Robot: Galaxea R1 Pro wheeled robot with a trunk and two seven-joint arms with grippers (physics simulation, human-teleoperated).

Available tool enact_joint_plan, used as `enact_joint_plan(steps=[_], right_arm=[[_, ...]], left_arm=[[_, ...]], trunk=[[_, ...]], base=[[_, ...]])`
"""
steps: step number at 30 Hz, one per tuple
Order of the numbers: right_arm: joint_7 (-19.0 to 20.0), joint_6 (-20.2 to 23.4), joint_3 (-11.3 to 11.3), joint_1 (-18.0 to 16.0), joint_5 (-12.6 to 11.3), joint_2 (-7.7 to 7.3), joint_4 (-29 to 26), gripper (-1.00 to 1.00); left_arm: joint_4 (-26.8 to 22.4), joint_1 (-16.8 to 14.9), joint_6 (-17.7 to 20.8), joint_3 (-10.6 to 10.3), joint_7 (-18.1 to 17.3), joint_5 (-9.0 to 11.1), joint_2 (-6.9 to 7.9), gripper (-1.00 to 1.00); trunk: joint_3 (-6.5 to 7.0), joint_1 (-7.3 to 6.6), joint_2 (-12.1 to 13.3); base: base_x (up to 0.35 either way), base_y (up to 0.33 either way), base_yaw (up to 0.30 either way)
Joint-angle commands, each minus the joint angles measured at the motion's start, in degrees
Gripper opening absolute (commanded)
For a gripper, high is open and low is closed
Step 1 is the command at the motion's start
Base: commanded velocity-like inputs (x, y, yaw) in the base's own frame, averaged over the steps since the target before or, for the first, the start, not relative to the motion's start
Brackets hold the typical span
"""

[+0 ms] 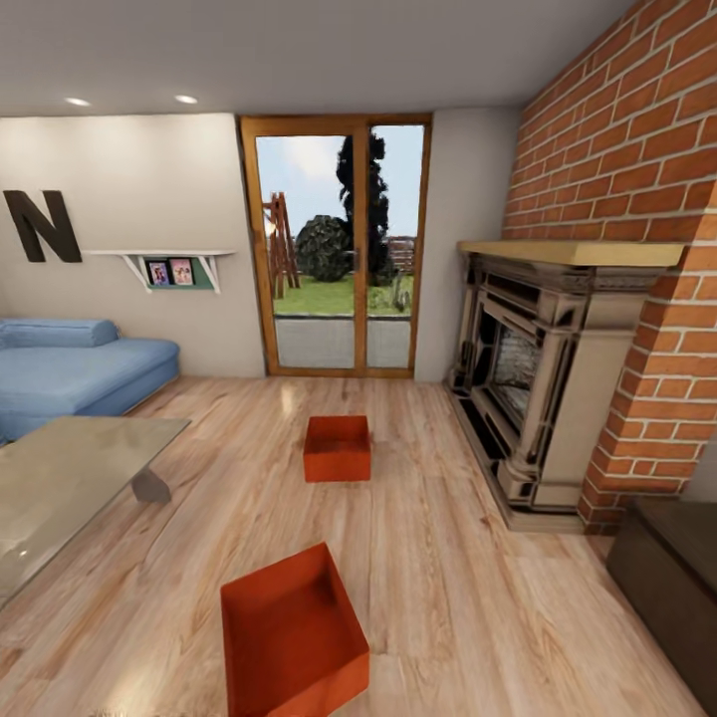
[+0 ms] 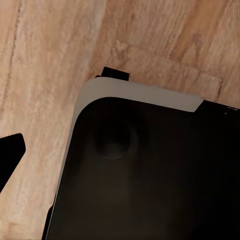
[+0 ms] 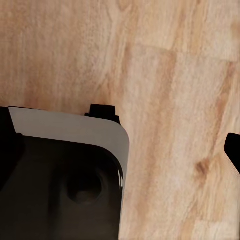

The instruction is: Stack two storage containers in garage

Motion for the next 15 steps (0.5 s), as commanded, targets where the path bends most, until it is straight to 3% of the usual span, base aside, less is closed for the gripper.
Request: enact_joint_plan(steps=[1, 15], right_arm=[[-0.2, -0.3, 0.2, -0.1, 0.4, 0.0, 0.2, 1.0], [-0.2, -0.3, 0.2, -0.1, 0.4, 0.0, 0.2, 1.0]], left_arm=[[0.0, 0.0, -0.1, 0.0, 0.1, 0.2, -0.01, 1.0], [0.0, 0.0, -0.1, 0.0, 0.1, 0.2, -0.01, 1.0]], trunk=[[-0.05, 0.0, 0.0], [-0.05, 0.0, 0.0]], base=[[0.001, -0.001, 0.276], [0.0, 0.0, 0.277]])
